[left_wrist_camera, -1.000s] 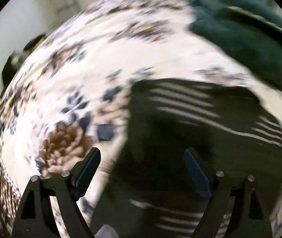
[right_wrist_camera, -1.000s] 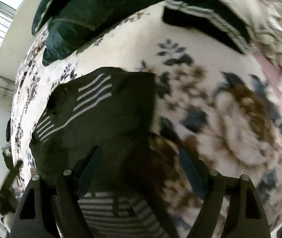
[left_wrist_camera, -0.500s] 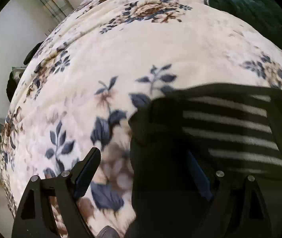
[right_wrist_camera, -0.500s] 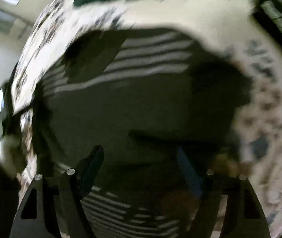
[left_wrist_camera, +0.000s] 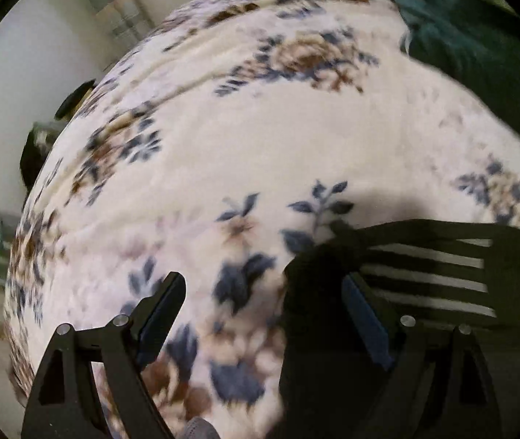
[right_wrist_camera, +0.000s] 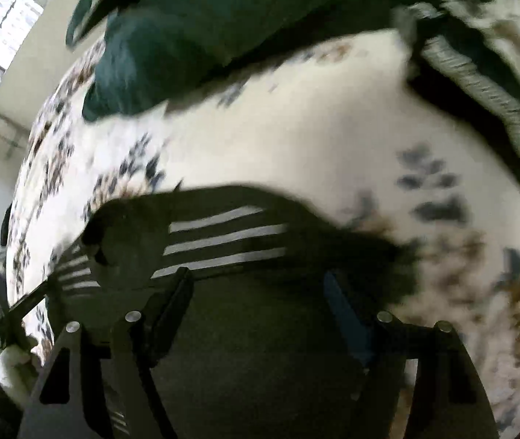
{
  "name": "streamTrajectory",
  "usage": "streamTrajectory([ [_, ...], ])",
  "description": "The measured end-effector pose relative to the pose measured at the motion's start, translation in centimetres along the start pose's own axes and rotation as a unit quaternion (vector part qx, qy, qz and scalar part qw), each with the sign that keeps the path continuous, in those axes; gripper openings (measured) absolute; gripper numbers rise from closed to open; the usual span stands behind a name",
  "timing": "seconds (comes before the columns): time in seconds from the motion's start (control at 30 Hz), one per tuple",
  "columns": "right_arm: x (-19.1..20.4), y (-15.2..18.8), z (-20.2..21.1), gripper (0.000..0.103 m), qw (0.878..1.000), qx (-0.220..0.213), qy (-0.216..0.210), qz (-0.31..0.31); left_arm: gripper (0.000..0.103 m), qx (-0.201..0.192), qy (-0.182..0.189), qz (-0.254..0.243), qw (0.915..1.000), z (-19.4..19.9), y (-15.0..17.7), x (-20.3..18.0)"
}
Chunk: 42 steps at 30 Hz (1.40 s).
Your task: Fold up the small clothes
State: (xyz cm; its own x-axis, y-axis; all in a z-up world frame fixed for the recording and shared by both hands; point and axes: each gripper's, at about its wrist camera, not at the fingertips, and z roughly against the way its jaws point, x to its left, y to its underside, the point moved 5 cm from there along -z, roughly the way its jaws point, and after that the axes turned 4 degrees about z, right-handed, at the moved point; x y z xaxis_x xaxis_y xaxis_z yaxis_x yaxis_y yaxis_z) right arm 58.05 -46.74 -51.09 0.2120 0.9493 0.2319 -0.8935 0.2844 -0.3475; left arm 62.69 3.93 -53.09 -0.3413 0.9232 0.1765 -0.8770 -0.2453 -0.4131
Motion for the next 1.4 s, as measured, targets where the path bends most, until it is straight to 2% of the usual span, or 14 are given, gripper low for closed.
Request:
streamTrajectory([
  [0.13,-4.7,2.7,3.5,0.076,0.998,0.002,0.009,-0.061,0.088,-0.009,0.007,0.037,0.9992,4.1,4.3,2.5],
  [0.17,-5.4,3.5,3.4,0.075,0.997,0.013,0.003,-0.072,0.088,-0.006,0.005,0.042,0.9991,4.4,5.4,2.8],
  [0.23,-6.4,5.4,2.6,0.056,0.995,0.031,-0.004,-0.092,0.088,0.003,-0.01,0.05,0.9987,4.8,8.5,3.5],
  [0.37,-6.2,7.5,-1.1,0.054,0.988,0.068,-0.04,-0.132,0.088,0.046,-0.039,0.06,0.9964,3.5,13.1,4.4],
  [0.4,-5.8,7.7,-2.0,0.04,0.987,0.069,-0.045,-0.139,0.088,0.051,-0.04,0.062,0.9959,3.3,13.8,4.6],
  [0.43,-5.6,7.7,-2.3,0.009,0.988,0.061,-0.031,-0.135,0.088,0.051,-0.042,0.064,0.9958,3.3,14.2,4.7],
  [0.67,-3.3,9.6,3.2,0.009,0.992,-0.018,0.011,-0.124,0.088,0.036,-0.028,0.063,0.997,3.6,13.7,3.7],
  [0.8,-2.4,10.5,3.3,0.015,0.996,0.024,0.037,-0.071,0.088,0.047,-0.022,0.032,0.9981,1.6,12.2,2.2],
  [0.93,-6.2,11.4,3.1,0.039,0.983,0.05,-0.024,-0.173,0.088,0.068,-0.014,0.0,0.9976,-0.9,11.5,1.2],
  [1.07,-7.0,12.2,3.7,0.04,0.956,0.039,-0.114,-0.267,0.096,0.085,0.003,-0.001,0.9964,-2.5,11.7,1.5],
  [1.17,-5.1,12.7,1.5,0.041,0.947,0.07,-0.15,-0.274,0.096,0.088,0.019,0.014,0.9959,-2.5,11.8,2.1],
  [1.33,-3.1,12.6,-3.9,0.039,0.942,0.092,-0.127,-0.296,0.096,0.083,0.018,-0.004,0.9964,-1.9,11.7,2.2],
  [1.37,-3.0,12.5,-4.5,0.034,0.942,0.088,-0.119,-0.3,0.096,0.084,0.019,-0.007,0.9962,-2.0,11.7,2.1],
  [1.4,-3.0,12.5,-4.5,0.018,0.943,0.079,-0.108,-0.304,0.096,0.088,0.022,-0.01,0.9959,-2.2,11.7,2.0],
])
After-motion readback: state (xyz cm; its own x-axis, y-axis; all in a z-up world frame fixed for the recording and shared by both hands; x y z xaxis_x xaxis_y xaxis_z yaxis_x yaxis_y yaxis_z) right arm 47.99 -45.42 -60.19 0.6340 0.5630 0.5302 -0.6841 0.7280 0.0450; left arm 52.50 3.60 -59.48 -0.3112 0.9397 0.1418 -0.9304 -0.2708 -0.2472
